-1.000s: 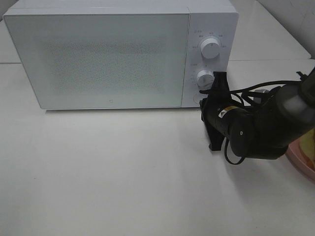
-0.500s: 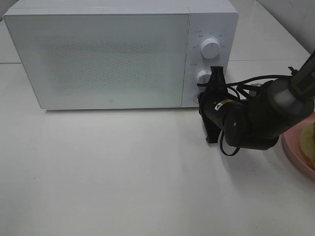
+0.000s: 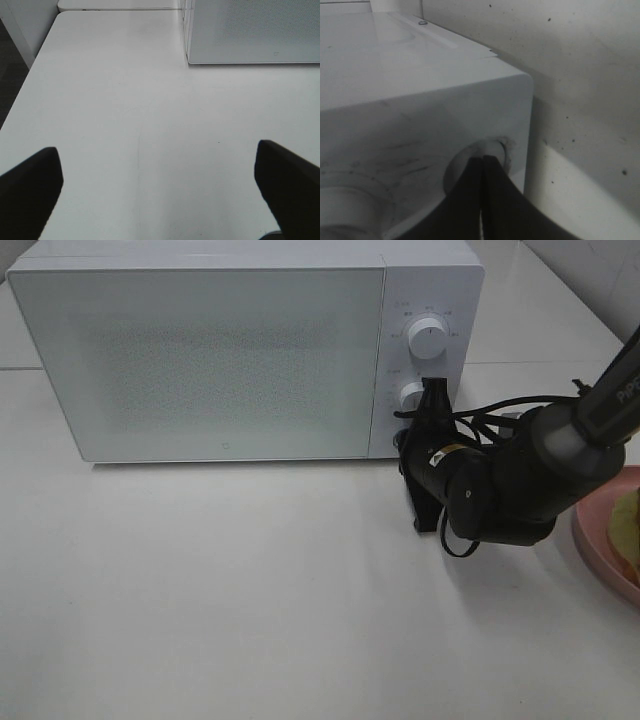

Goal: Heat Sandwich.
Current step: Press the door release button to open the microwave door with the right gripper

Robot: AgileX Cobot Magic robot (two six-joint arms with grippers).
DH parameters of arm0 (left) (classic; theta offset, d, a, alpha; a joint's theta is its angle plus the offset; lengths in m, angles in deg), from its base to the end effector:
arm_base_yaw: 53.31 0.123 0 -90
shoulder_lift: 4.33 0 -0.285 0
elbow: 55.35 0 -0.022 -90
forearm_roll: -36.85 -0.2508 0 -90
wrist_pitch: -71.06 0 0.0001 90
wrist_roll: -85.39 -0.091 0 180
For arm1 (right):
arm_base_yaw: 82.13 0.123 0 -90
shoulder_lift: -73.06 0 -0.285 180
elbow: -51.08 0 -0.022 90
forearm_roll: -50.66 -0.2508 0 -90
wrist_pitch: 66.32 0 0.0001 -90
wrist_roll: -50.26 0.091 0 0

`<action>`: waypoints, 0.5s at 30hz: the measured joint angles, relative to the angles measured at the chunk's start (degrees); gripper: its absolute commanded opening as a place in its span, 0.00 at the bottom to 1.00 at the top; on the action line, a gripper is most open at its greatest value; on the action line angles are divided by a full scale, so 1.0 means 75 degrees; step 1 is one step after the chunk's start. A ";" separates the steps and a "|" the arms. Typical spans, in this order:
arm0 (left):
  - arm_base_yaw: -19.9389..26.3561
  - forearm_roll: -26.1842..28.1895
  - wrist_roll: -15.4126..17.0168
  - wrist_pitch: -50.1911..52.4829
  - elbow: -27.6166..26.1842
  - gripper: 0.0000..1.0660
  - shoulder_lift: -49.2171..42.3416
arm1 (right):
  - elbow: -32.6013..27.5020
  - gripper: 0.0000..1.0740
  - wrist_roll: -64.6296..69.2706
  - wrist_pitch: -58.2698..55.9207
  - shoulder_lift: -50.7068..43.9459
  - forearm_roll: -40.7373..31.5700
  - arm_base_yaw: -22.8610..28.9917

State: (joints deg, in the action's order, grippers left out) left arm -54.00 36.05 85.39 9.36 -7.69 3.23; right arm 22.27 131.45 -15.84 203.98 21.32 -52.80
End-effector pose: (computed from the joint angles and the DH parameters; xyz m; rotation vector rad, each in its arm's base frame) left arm -0.0080 0.0012 0.2803 0.0113 2.0405 0.0091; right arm 0.3408 0.1521 0.0775 1.4468 1.5433 1.0825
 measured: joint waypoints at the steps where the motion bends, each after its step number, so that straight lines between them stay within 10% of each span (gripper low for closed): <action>1: 0.0000 0.0000 0.0000 0.0000 0.0000 0.94 0.0000 | 0.0023 0.00 0.0000 0.0076 0.0053 0.0008 0.0008; 15: 0.0000 0.0000 0.0000 0.0000 0.0000 0.94 0.0000 | 0.0298 0.00 -0.0657 0.0413 0.0237 -0.0382 0.0046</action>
State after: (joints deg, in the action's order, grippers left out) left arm -54.00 36.05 85.39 9.36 -7.69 3.23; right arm 24.51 126.53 -12.75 205.75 18.46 -52.45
